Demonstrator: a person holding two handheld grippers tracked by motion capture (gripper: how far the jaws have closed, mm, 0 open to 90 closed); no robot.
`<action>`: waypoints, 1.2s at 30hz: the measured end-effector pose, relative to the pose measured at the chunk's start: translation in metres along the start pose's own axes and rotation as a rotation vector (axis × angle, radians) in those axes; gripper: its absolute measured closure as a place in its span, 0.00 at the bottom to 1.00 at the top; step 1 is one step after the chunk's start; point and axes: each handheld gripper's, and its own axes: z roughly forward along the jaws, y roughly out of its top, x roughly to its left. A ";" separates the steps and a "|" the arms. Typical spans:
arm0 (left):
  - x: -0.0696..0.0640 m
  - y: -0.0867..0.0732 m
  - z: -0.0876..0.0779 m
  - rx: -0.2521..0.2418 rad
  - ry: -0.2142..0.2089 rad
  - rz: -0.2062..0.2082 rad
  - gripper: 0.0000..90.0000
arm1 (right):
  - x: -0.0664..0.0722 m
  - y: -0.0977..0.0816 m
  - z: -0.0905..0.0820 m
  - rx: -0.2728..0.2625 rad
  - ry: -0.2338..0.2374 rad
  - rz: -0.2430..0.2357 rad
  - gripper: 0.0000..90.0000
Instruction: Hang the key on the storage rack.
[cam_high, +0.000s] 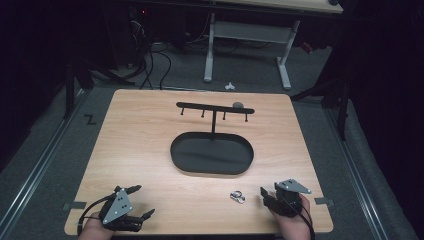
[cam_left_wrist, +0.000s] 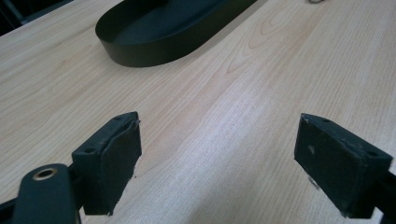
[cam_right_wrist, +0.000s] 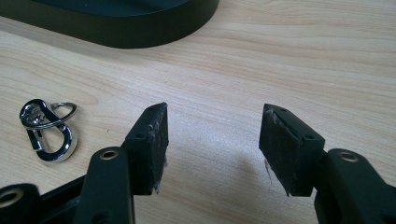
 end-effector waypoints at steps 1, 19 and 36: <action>0.000 0.000 0.000 0.000 0.000 0.000 0.17 | 0.000 0.000 0.000 -0.001 -0.001 -0.004 0.47; -0.001 0.000 0.002 0.007 -0.010 0.008 0.17 | -0.001 -0.001 0.001 0.001 0.004 0.001 0.46; -0.002 0.001 0.001 0.000 -0.007 0.010 0.17 | 0.005 0.001 0.001 -0.002 0.003 -0.033 0.42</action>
